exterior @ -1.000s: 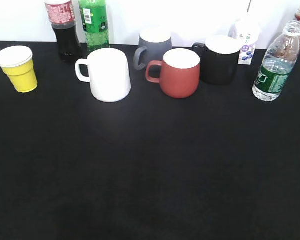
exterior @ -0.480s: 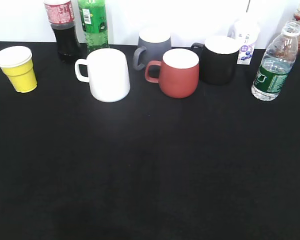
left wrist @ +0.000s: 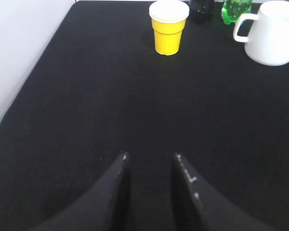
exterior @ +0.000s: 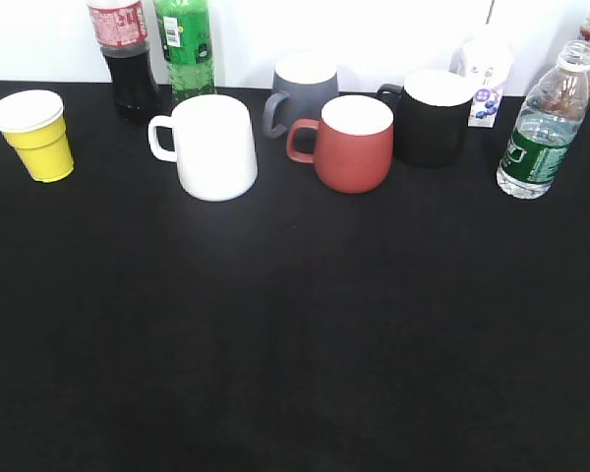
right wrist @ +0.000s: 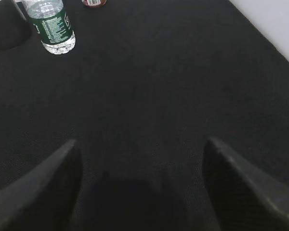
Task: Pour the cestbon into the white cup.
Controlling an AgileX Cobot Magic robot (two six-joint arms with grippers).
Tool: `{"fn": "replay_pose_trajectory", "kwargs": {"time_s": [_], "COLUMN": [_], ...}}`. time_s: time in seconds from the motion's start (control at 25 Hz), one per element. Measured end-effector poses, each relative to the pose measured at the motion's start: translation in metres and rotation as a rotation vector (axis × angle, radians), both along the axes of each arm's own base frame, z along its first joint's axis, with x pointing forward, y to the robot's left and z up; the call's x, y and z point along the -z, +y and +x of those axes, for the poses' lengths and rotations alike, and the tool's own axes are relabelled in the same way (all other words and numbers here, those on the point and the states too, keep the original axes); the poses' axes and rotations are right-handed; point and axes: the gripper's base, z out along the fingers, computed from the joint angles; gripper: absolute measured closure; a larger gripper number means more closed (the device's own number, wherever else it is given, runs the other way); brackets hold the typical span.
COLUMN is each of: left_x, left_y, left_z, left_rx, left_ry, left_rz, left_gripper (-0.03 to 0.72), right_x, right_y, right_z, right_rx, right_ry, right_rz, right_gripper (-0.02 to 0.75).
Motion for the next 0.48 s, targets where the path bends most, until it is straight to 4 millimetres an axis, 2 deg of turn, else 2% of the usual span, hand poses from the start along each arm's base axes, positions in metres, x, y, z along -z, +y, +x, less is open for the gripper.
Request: {"fn": "replay_pose_trajectory", "kwargs": {"time_s": [0.48], "left_x": [0.0], "left_y": [0.0], "left_z": [0.0], "left_rx": [0.0], "left_ry": [0.0], "left_rz": [0.0], "left_gripper": [0.465], "right_x": [-0.0001], "right_y": [0.0], "right_z": [0.0], "right_rx": [0.0], "right_ry": [-0.001], "right_rz": [0.0], "right_gripper": [0.144]}}
